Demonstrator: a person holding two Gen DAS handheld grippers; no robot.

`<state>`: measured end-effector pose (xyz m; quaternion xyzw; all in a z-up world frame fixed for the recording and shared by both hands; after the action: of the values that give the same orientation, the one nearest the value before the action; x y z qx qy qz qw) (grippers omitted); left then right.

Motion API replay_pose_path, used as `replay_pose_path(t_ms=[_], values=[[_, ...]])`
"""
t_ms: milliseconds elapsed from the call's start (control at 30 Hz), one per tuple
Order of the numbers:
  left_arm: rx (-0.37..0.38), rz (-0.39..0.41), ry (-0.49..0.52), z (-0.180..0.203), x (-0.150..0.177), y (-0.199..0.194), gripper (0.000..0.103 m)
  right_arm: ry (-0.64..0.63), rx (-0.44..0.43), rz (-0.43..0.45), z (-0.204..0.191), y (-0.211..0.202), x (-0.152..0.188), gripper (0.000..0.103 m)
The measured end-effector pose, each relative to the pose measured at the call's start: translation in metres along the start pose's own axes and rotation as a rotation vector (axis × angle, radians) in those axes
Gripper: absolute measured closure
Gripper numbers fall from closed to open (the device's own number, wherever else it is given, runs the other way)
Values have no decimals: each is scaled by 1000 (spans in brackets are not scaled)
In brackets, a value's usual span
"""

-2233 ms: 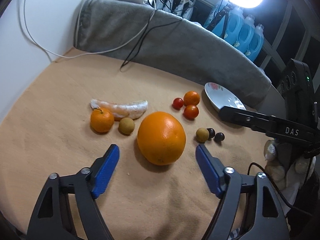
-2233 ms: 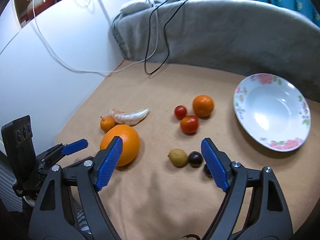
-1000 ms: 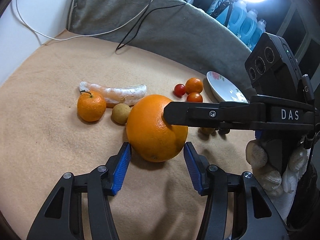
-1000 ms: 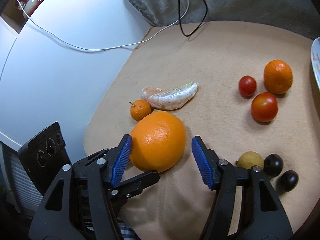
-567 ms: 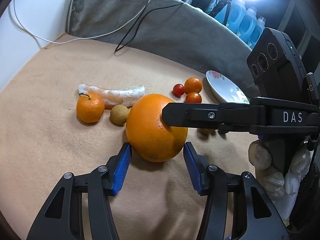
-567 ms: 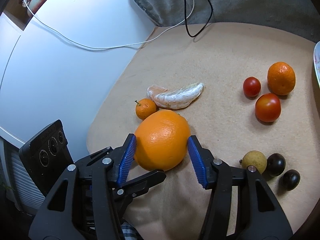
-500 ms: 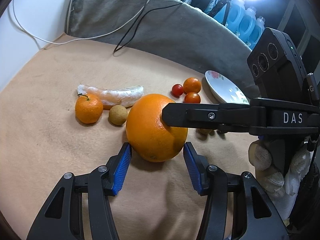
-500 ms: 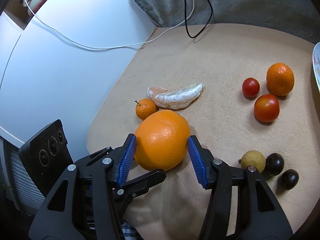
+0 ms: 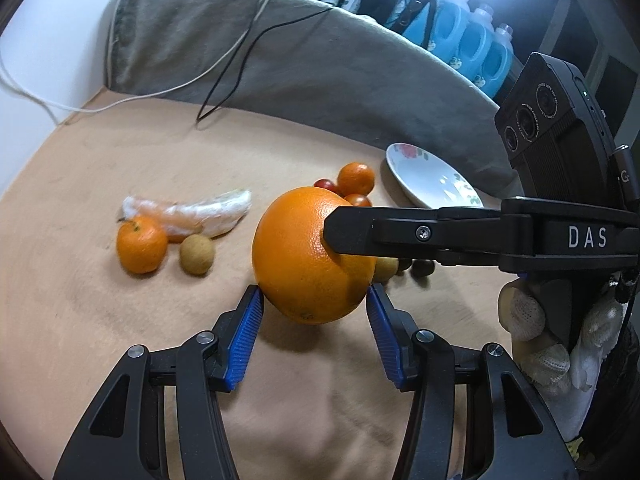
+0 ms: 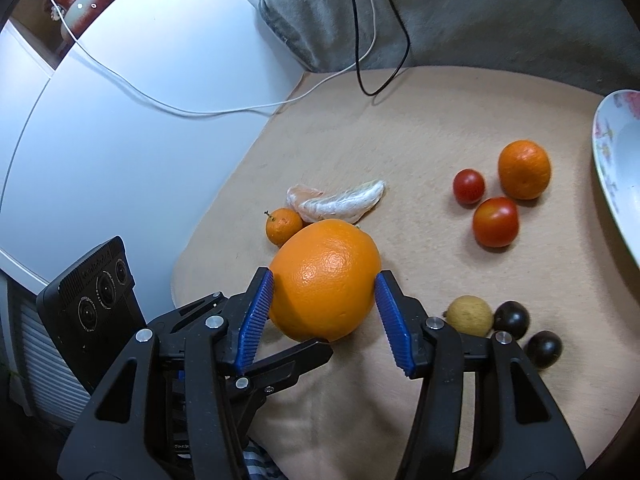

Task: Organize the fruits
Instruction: 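Lift the large orange with the right gripper and release it onto the white plate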

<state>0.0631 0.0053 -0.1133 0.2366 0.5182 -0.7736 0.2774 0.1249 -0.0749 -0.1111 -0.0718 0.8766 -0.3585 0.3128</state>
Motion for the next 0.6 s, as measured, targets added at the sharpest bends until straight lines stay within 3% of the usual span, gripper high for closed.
replay_pose_path(t_ms=[600], values=[[78,17,107,56,-34,31,51,38,62,115,43,-67,-10,47]])
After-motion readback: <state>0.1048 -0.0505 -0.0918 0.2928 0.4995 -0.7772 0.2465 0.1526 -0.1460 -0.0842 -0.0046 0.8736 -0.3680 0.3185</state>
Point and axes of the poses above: each gripper's, at about its wrist camera, not at the fingertips, and y roughly the way its jaws point, z to its right, x to its underside, the point moved 3 cm from there along y, roughly the way its jaws point
